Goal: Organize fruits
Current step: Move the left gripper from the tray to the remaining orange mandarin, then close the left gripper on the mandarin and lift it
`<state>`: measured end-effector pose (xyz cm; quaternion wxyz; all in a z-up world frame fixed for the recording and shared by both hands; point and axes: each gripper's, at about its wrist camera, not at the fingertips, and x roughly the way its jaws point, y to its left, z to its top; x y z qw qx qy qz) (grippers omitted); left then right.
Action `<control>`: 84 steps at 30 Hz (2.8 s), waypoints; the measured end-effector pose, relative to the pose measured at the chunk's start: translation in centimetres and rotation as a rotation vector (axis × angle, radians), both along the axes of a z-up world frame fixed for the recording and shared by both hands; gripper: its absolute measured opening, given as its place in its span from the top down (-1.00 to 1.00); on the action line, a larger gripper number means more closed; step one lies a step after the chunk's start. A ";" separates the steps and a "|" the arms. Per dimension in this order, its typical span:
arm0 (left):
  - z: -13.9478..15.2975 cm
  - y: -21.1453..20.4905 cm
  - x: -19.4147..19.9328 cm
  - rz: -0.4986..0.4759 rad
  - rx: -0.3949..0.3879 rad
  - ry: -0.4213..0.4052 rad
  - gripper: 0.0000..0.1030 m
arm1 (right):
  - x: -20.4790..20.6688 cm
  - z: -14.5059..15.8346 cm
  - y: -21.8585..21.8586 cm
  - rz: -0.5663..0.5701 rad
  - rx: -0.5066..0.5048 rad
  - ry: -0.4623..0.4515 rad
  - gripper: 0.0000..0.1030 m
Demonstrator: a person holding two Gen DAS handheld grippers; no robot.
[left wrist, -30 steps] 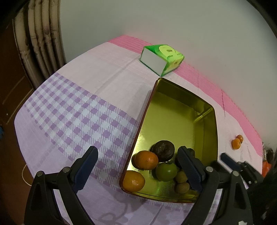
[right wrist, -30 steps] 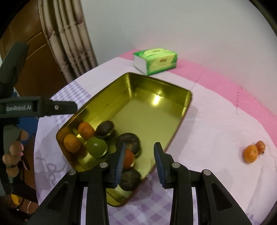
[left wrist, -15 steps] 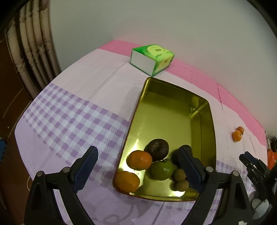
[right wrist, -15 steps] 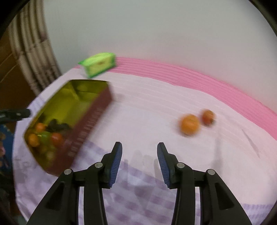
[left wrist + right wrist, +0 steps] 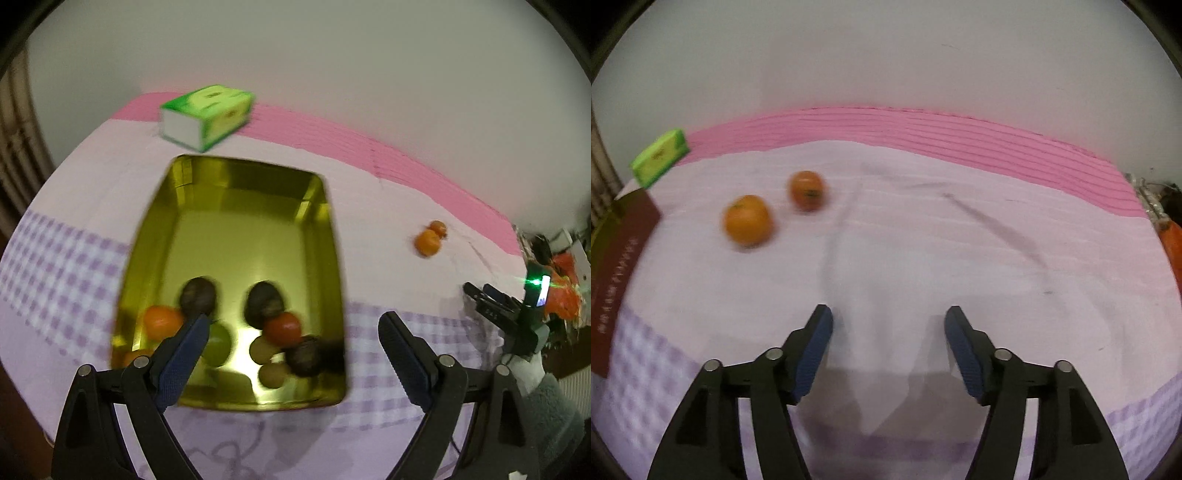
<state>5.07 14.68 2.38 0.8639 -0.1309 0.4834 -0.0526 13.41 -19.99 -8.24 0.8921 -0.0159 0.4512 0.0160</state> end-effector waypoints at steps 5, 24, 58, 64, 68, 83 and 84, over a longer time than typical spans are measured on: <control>0.3 -4.5 2.5 -0.061 0.059 0.001 -0.76 | 0.9 -0.1 -2.5 -0.016 -0.026 -0.006 -0.62; -3.3 -17.5 10.7 -0.180 0.085 0.021 -0.76 | 1.6 -1.5 -5.5 -0.020 0.028 0.009 -1.00; -8.3 -22.2 15.8 -0.217 0.079 0.059 0.17 | 1.5 -1.4 -5.2 -0.024 0.026 0.009 -1.00; -8.2 -22.0 15.4 -0.228 0.073 0.055 0.26 | 1.5 -1.4 -5.2 -0.024 0.026 0.009 -1.00; -8.1 -21.9 14.8 -0.231 0.100 0.051 0.27 | 1.6 -1.4 -5.2 -0.024 0.026 0.009 -1.00; -6.4 -20.7 10.8 -0.210 0.155 0.029 0.27 | 1.6 -1.4 -5.2 -0.025 0.027 0.010 -1.00; -6.3 -20.6 10.6 -0.210 0.152 0.028 0.27 | 1.6 -1.4 -5.2 -0.025 0.027 0.009 -1.00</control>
